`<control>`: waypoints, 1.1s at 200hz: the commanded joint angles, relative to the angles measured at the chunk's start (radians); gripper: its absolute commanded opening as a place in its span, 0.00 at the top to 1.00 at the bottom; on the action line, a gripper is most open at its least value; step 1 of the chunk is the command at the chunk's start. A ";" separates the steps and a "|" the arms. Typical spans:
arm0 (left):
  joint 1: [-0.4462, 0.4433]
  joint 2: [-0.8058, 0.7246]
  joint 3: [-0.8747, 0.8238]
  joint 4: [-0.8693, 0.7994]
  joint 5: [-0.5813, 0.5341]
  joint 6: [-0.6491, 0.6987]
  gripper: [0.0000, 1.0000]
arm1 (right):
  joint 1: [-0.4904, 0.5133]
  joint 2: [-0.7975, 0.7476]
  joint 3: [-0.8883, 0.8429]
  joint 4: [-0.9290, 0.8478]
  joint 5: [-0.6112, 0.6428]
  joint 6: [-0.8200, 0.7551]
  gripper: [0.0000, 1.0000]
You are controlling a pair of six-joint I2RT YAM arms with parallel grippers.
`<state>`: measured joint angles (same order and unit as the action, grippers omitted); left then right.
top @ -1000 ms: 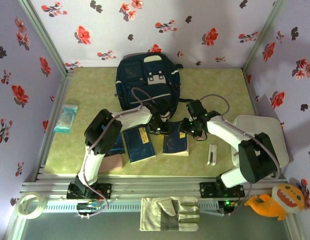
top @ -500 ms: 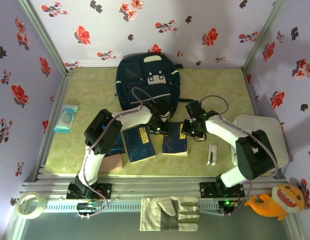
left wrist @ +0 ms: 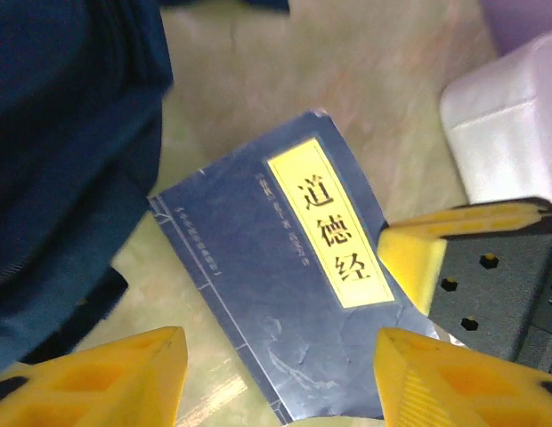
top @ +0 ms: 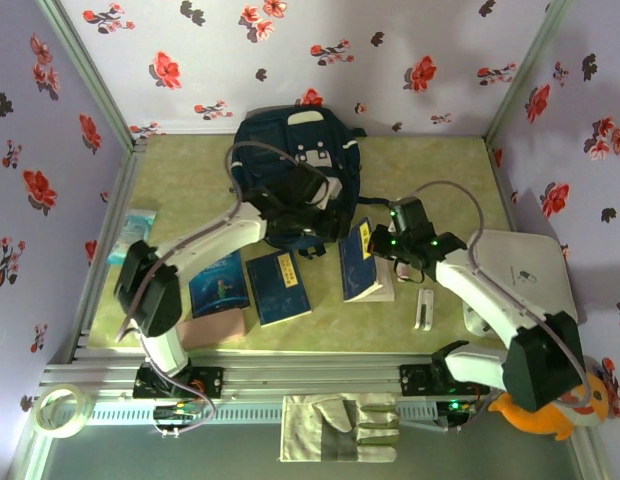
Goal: Pack books, pencil case, and school supplies into a backpack
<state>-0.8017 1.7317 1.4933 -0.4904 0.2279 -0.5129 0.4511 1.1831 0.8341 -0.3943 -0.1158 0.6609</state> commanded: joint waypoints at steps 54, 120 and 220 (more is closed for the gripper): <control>0.173 -0.153 -0.222 0.265 0.088 -0.099 0.14 | -0.010 -0.092 0.147 0.142 -0.056 -0.005 1.00; 0.283 -0.089 -0.258 0.481 0.358 -0.246 0.00 | -0.011 0.051 0.271 0.297 -0.208 0.056 1.00; 0.327 0.002 -0.229 0.565 0.540 -0.296 0.01 | -0.046 0.195 0.321 0.484 -0.409 0.190 1.00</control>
<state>-0.4828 1.7042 1.2404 0.0452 0.6777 -0.7895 0.4225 1.3674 1.1080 -0.0250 -0.4545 0.7975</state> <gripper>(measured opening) 0.996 0.052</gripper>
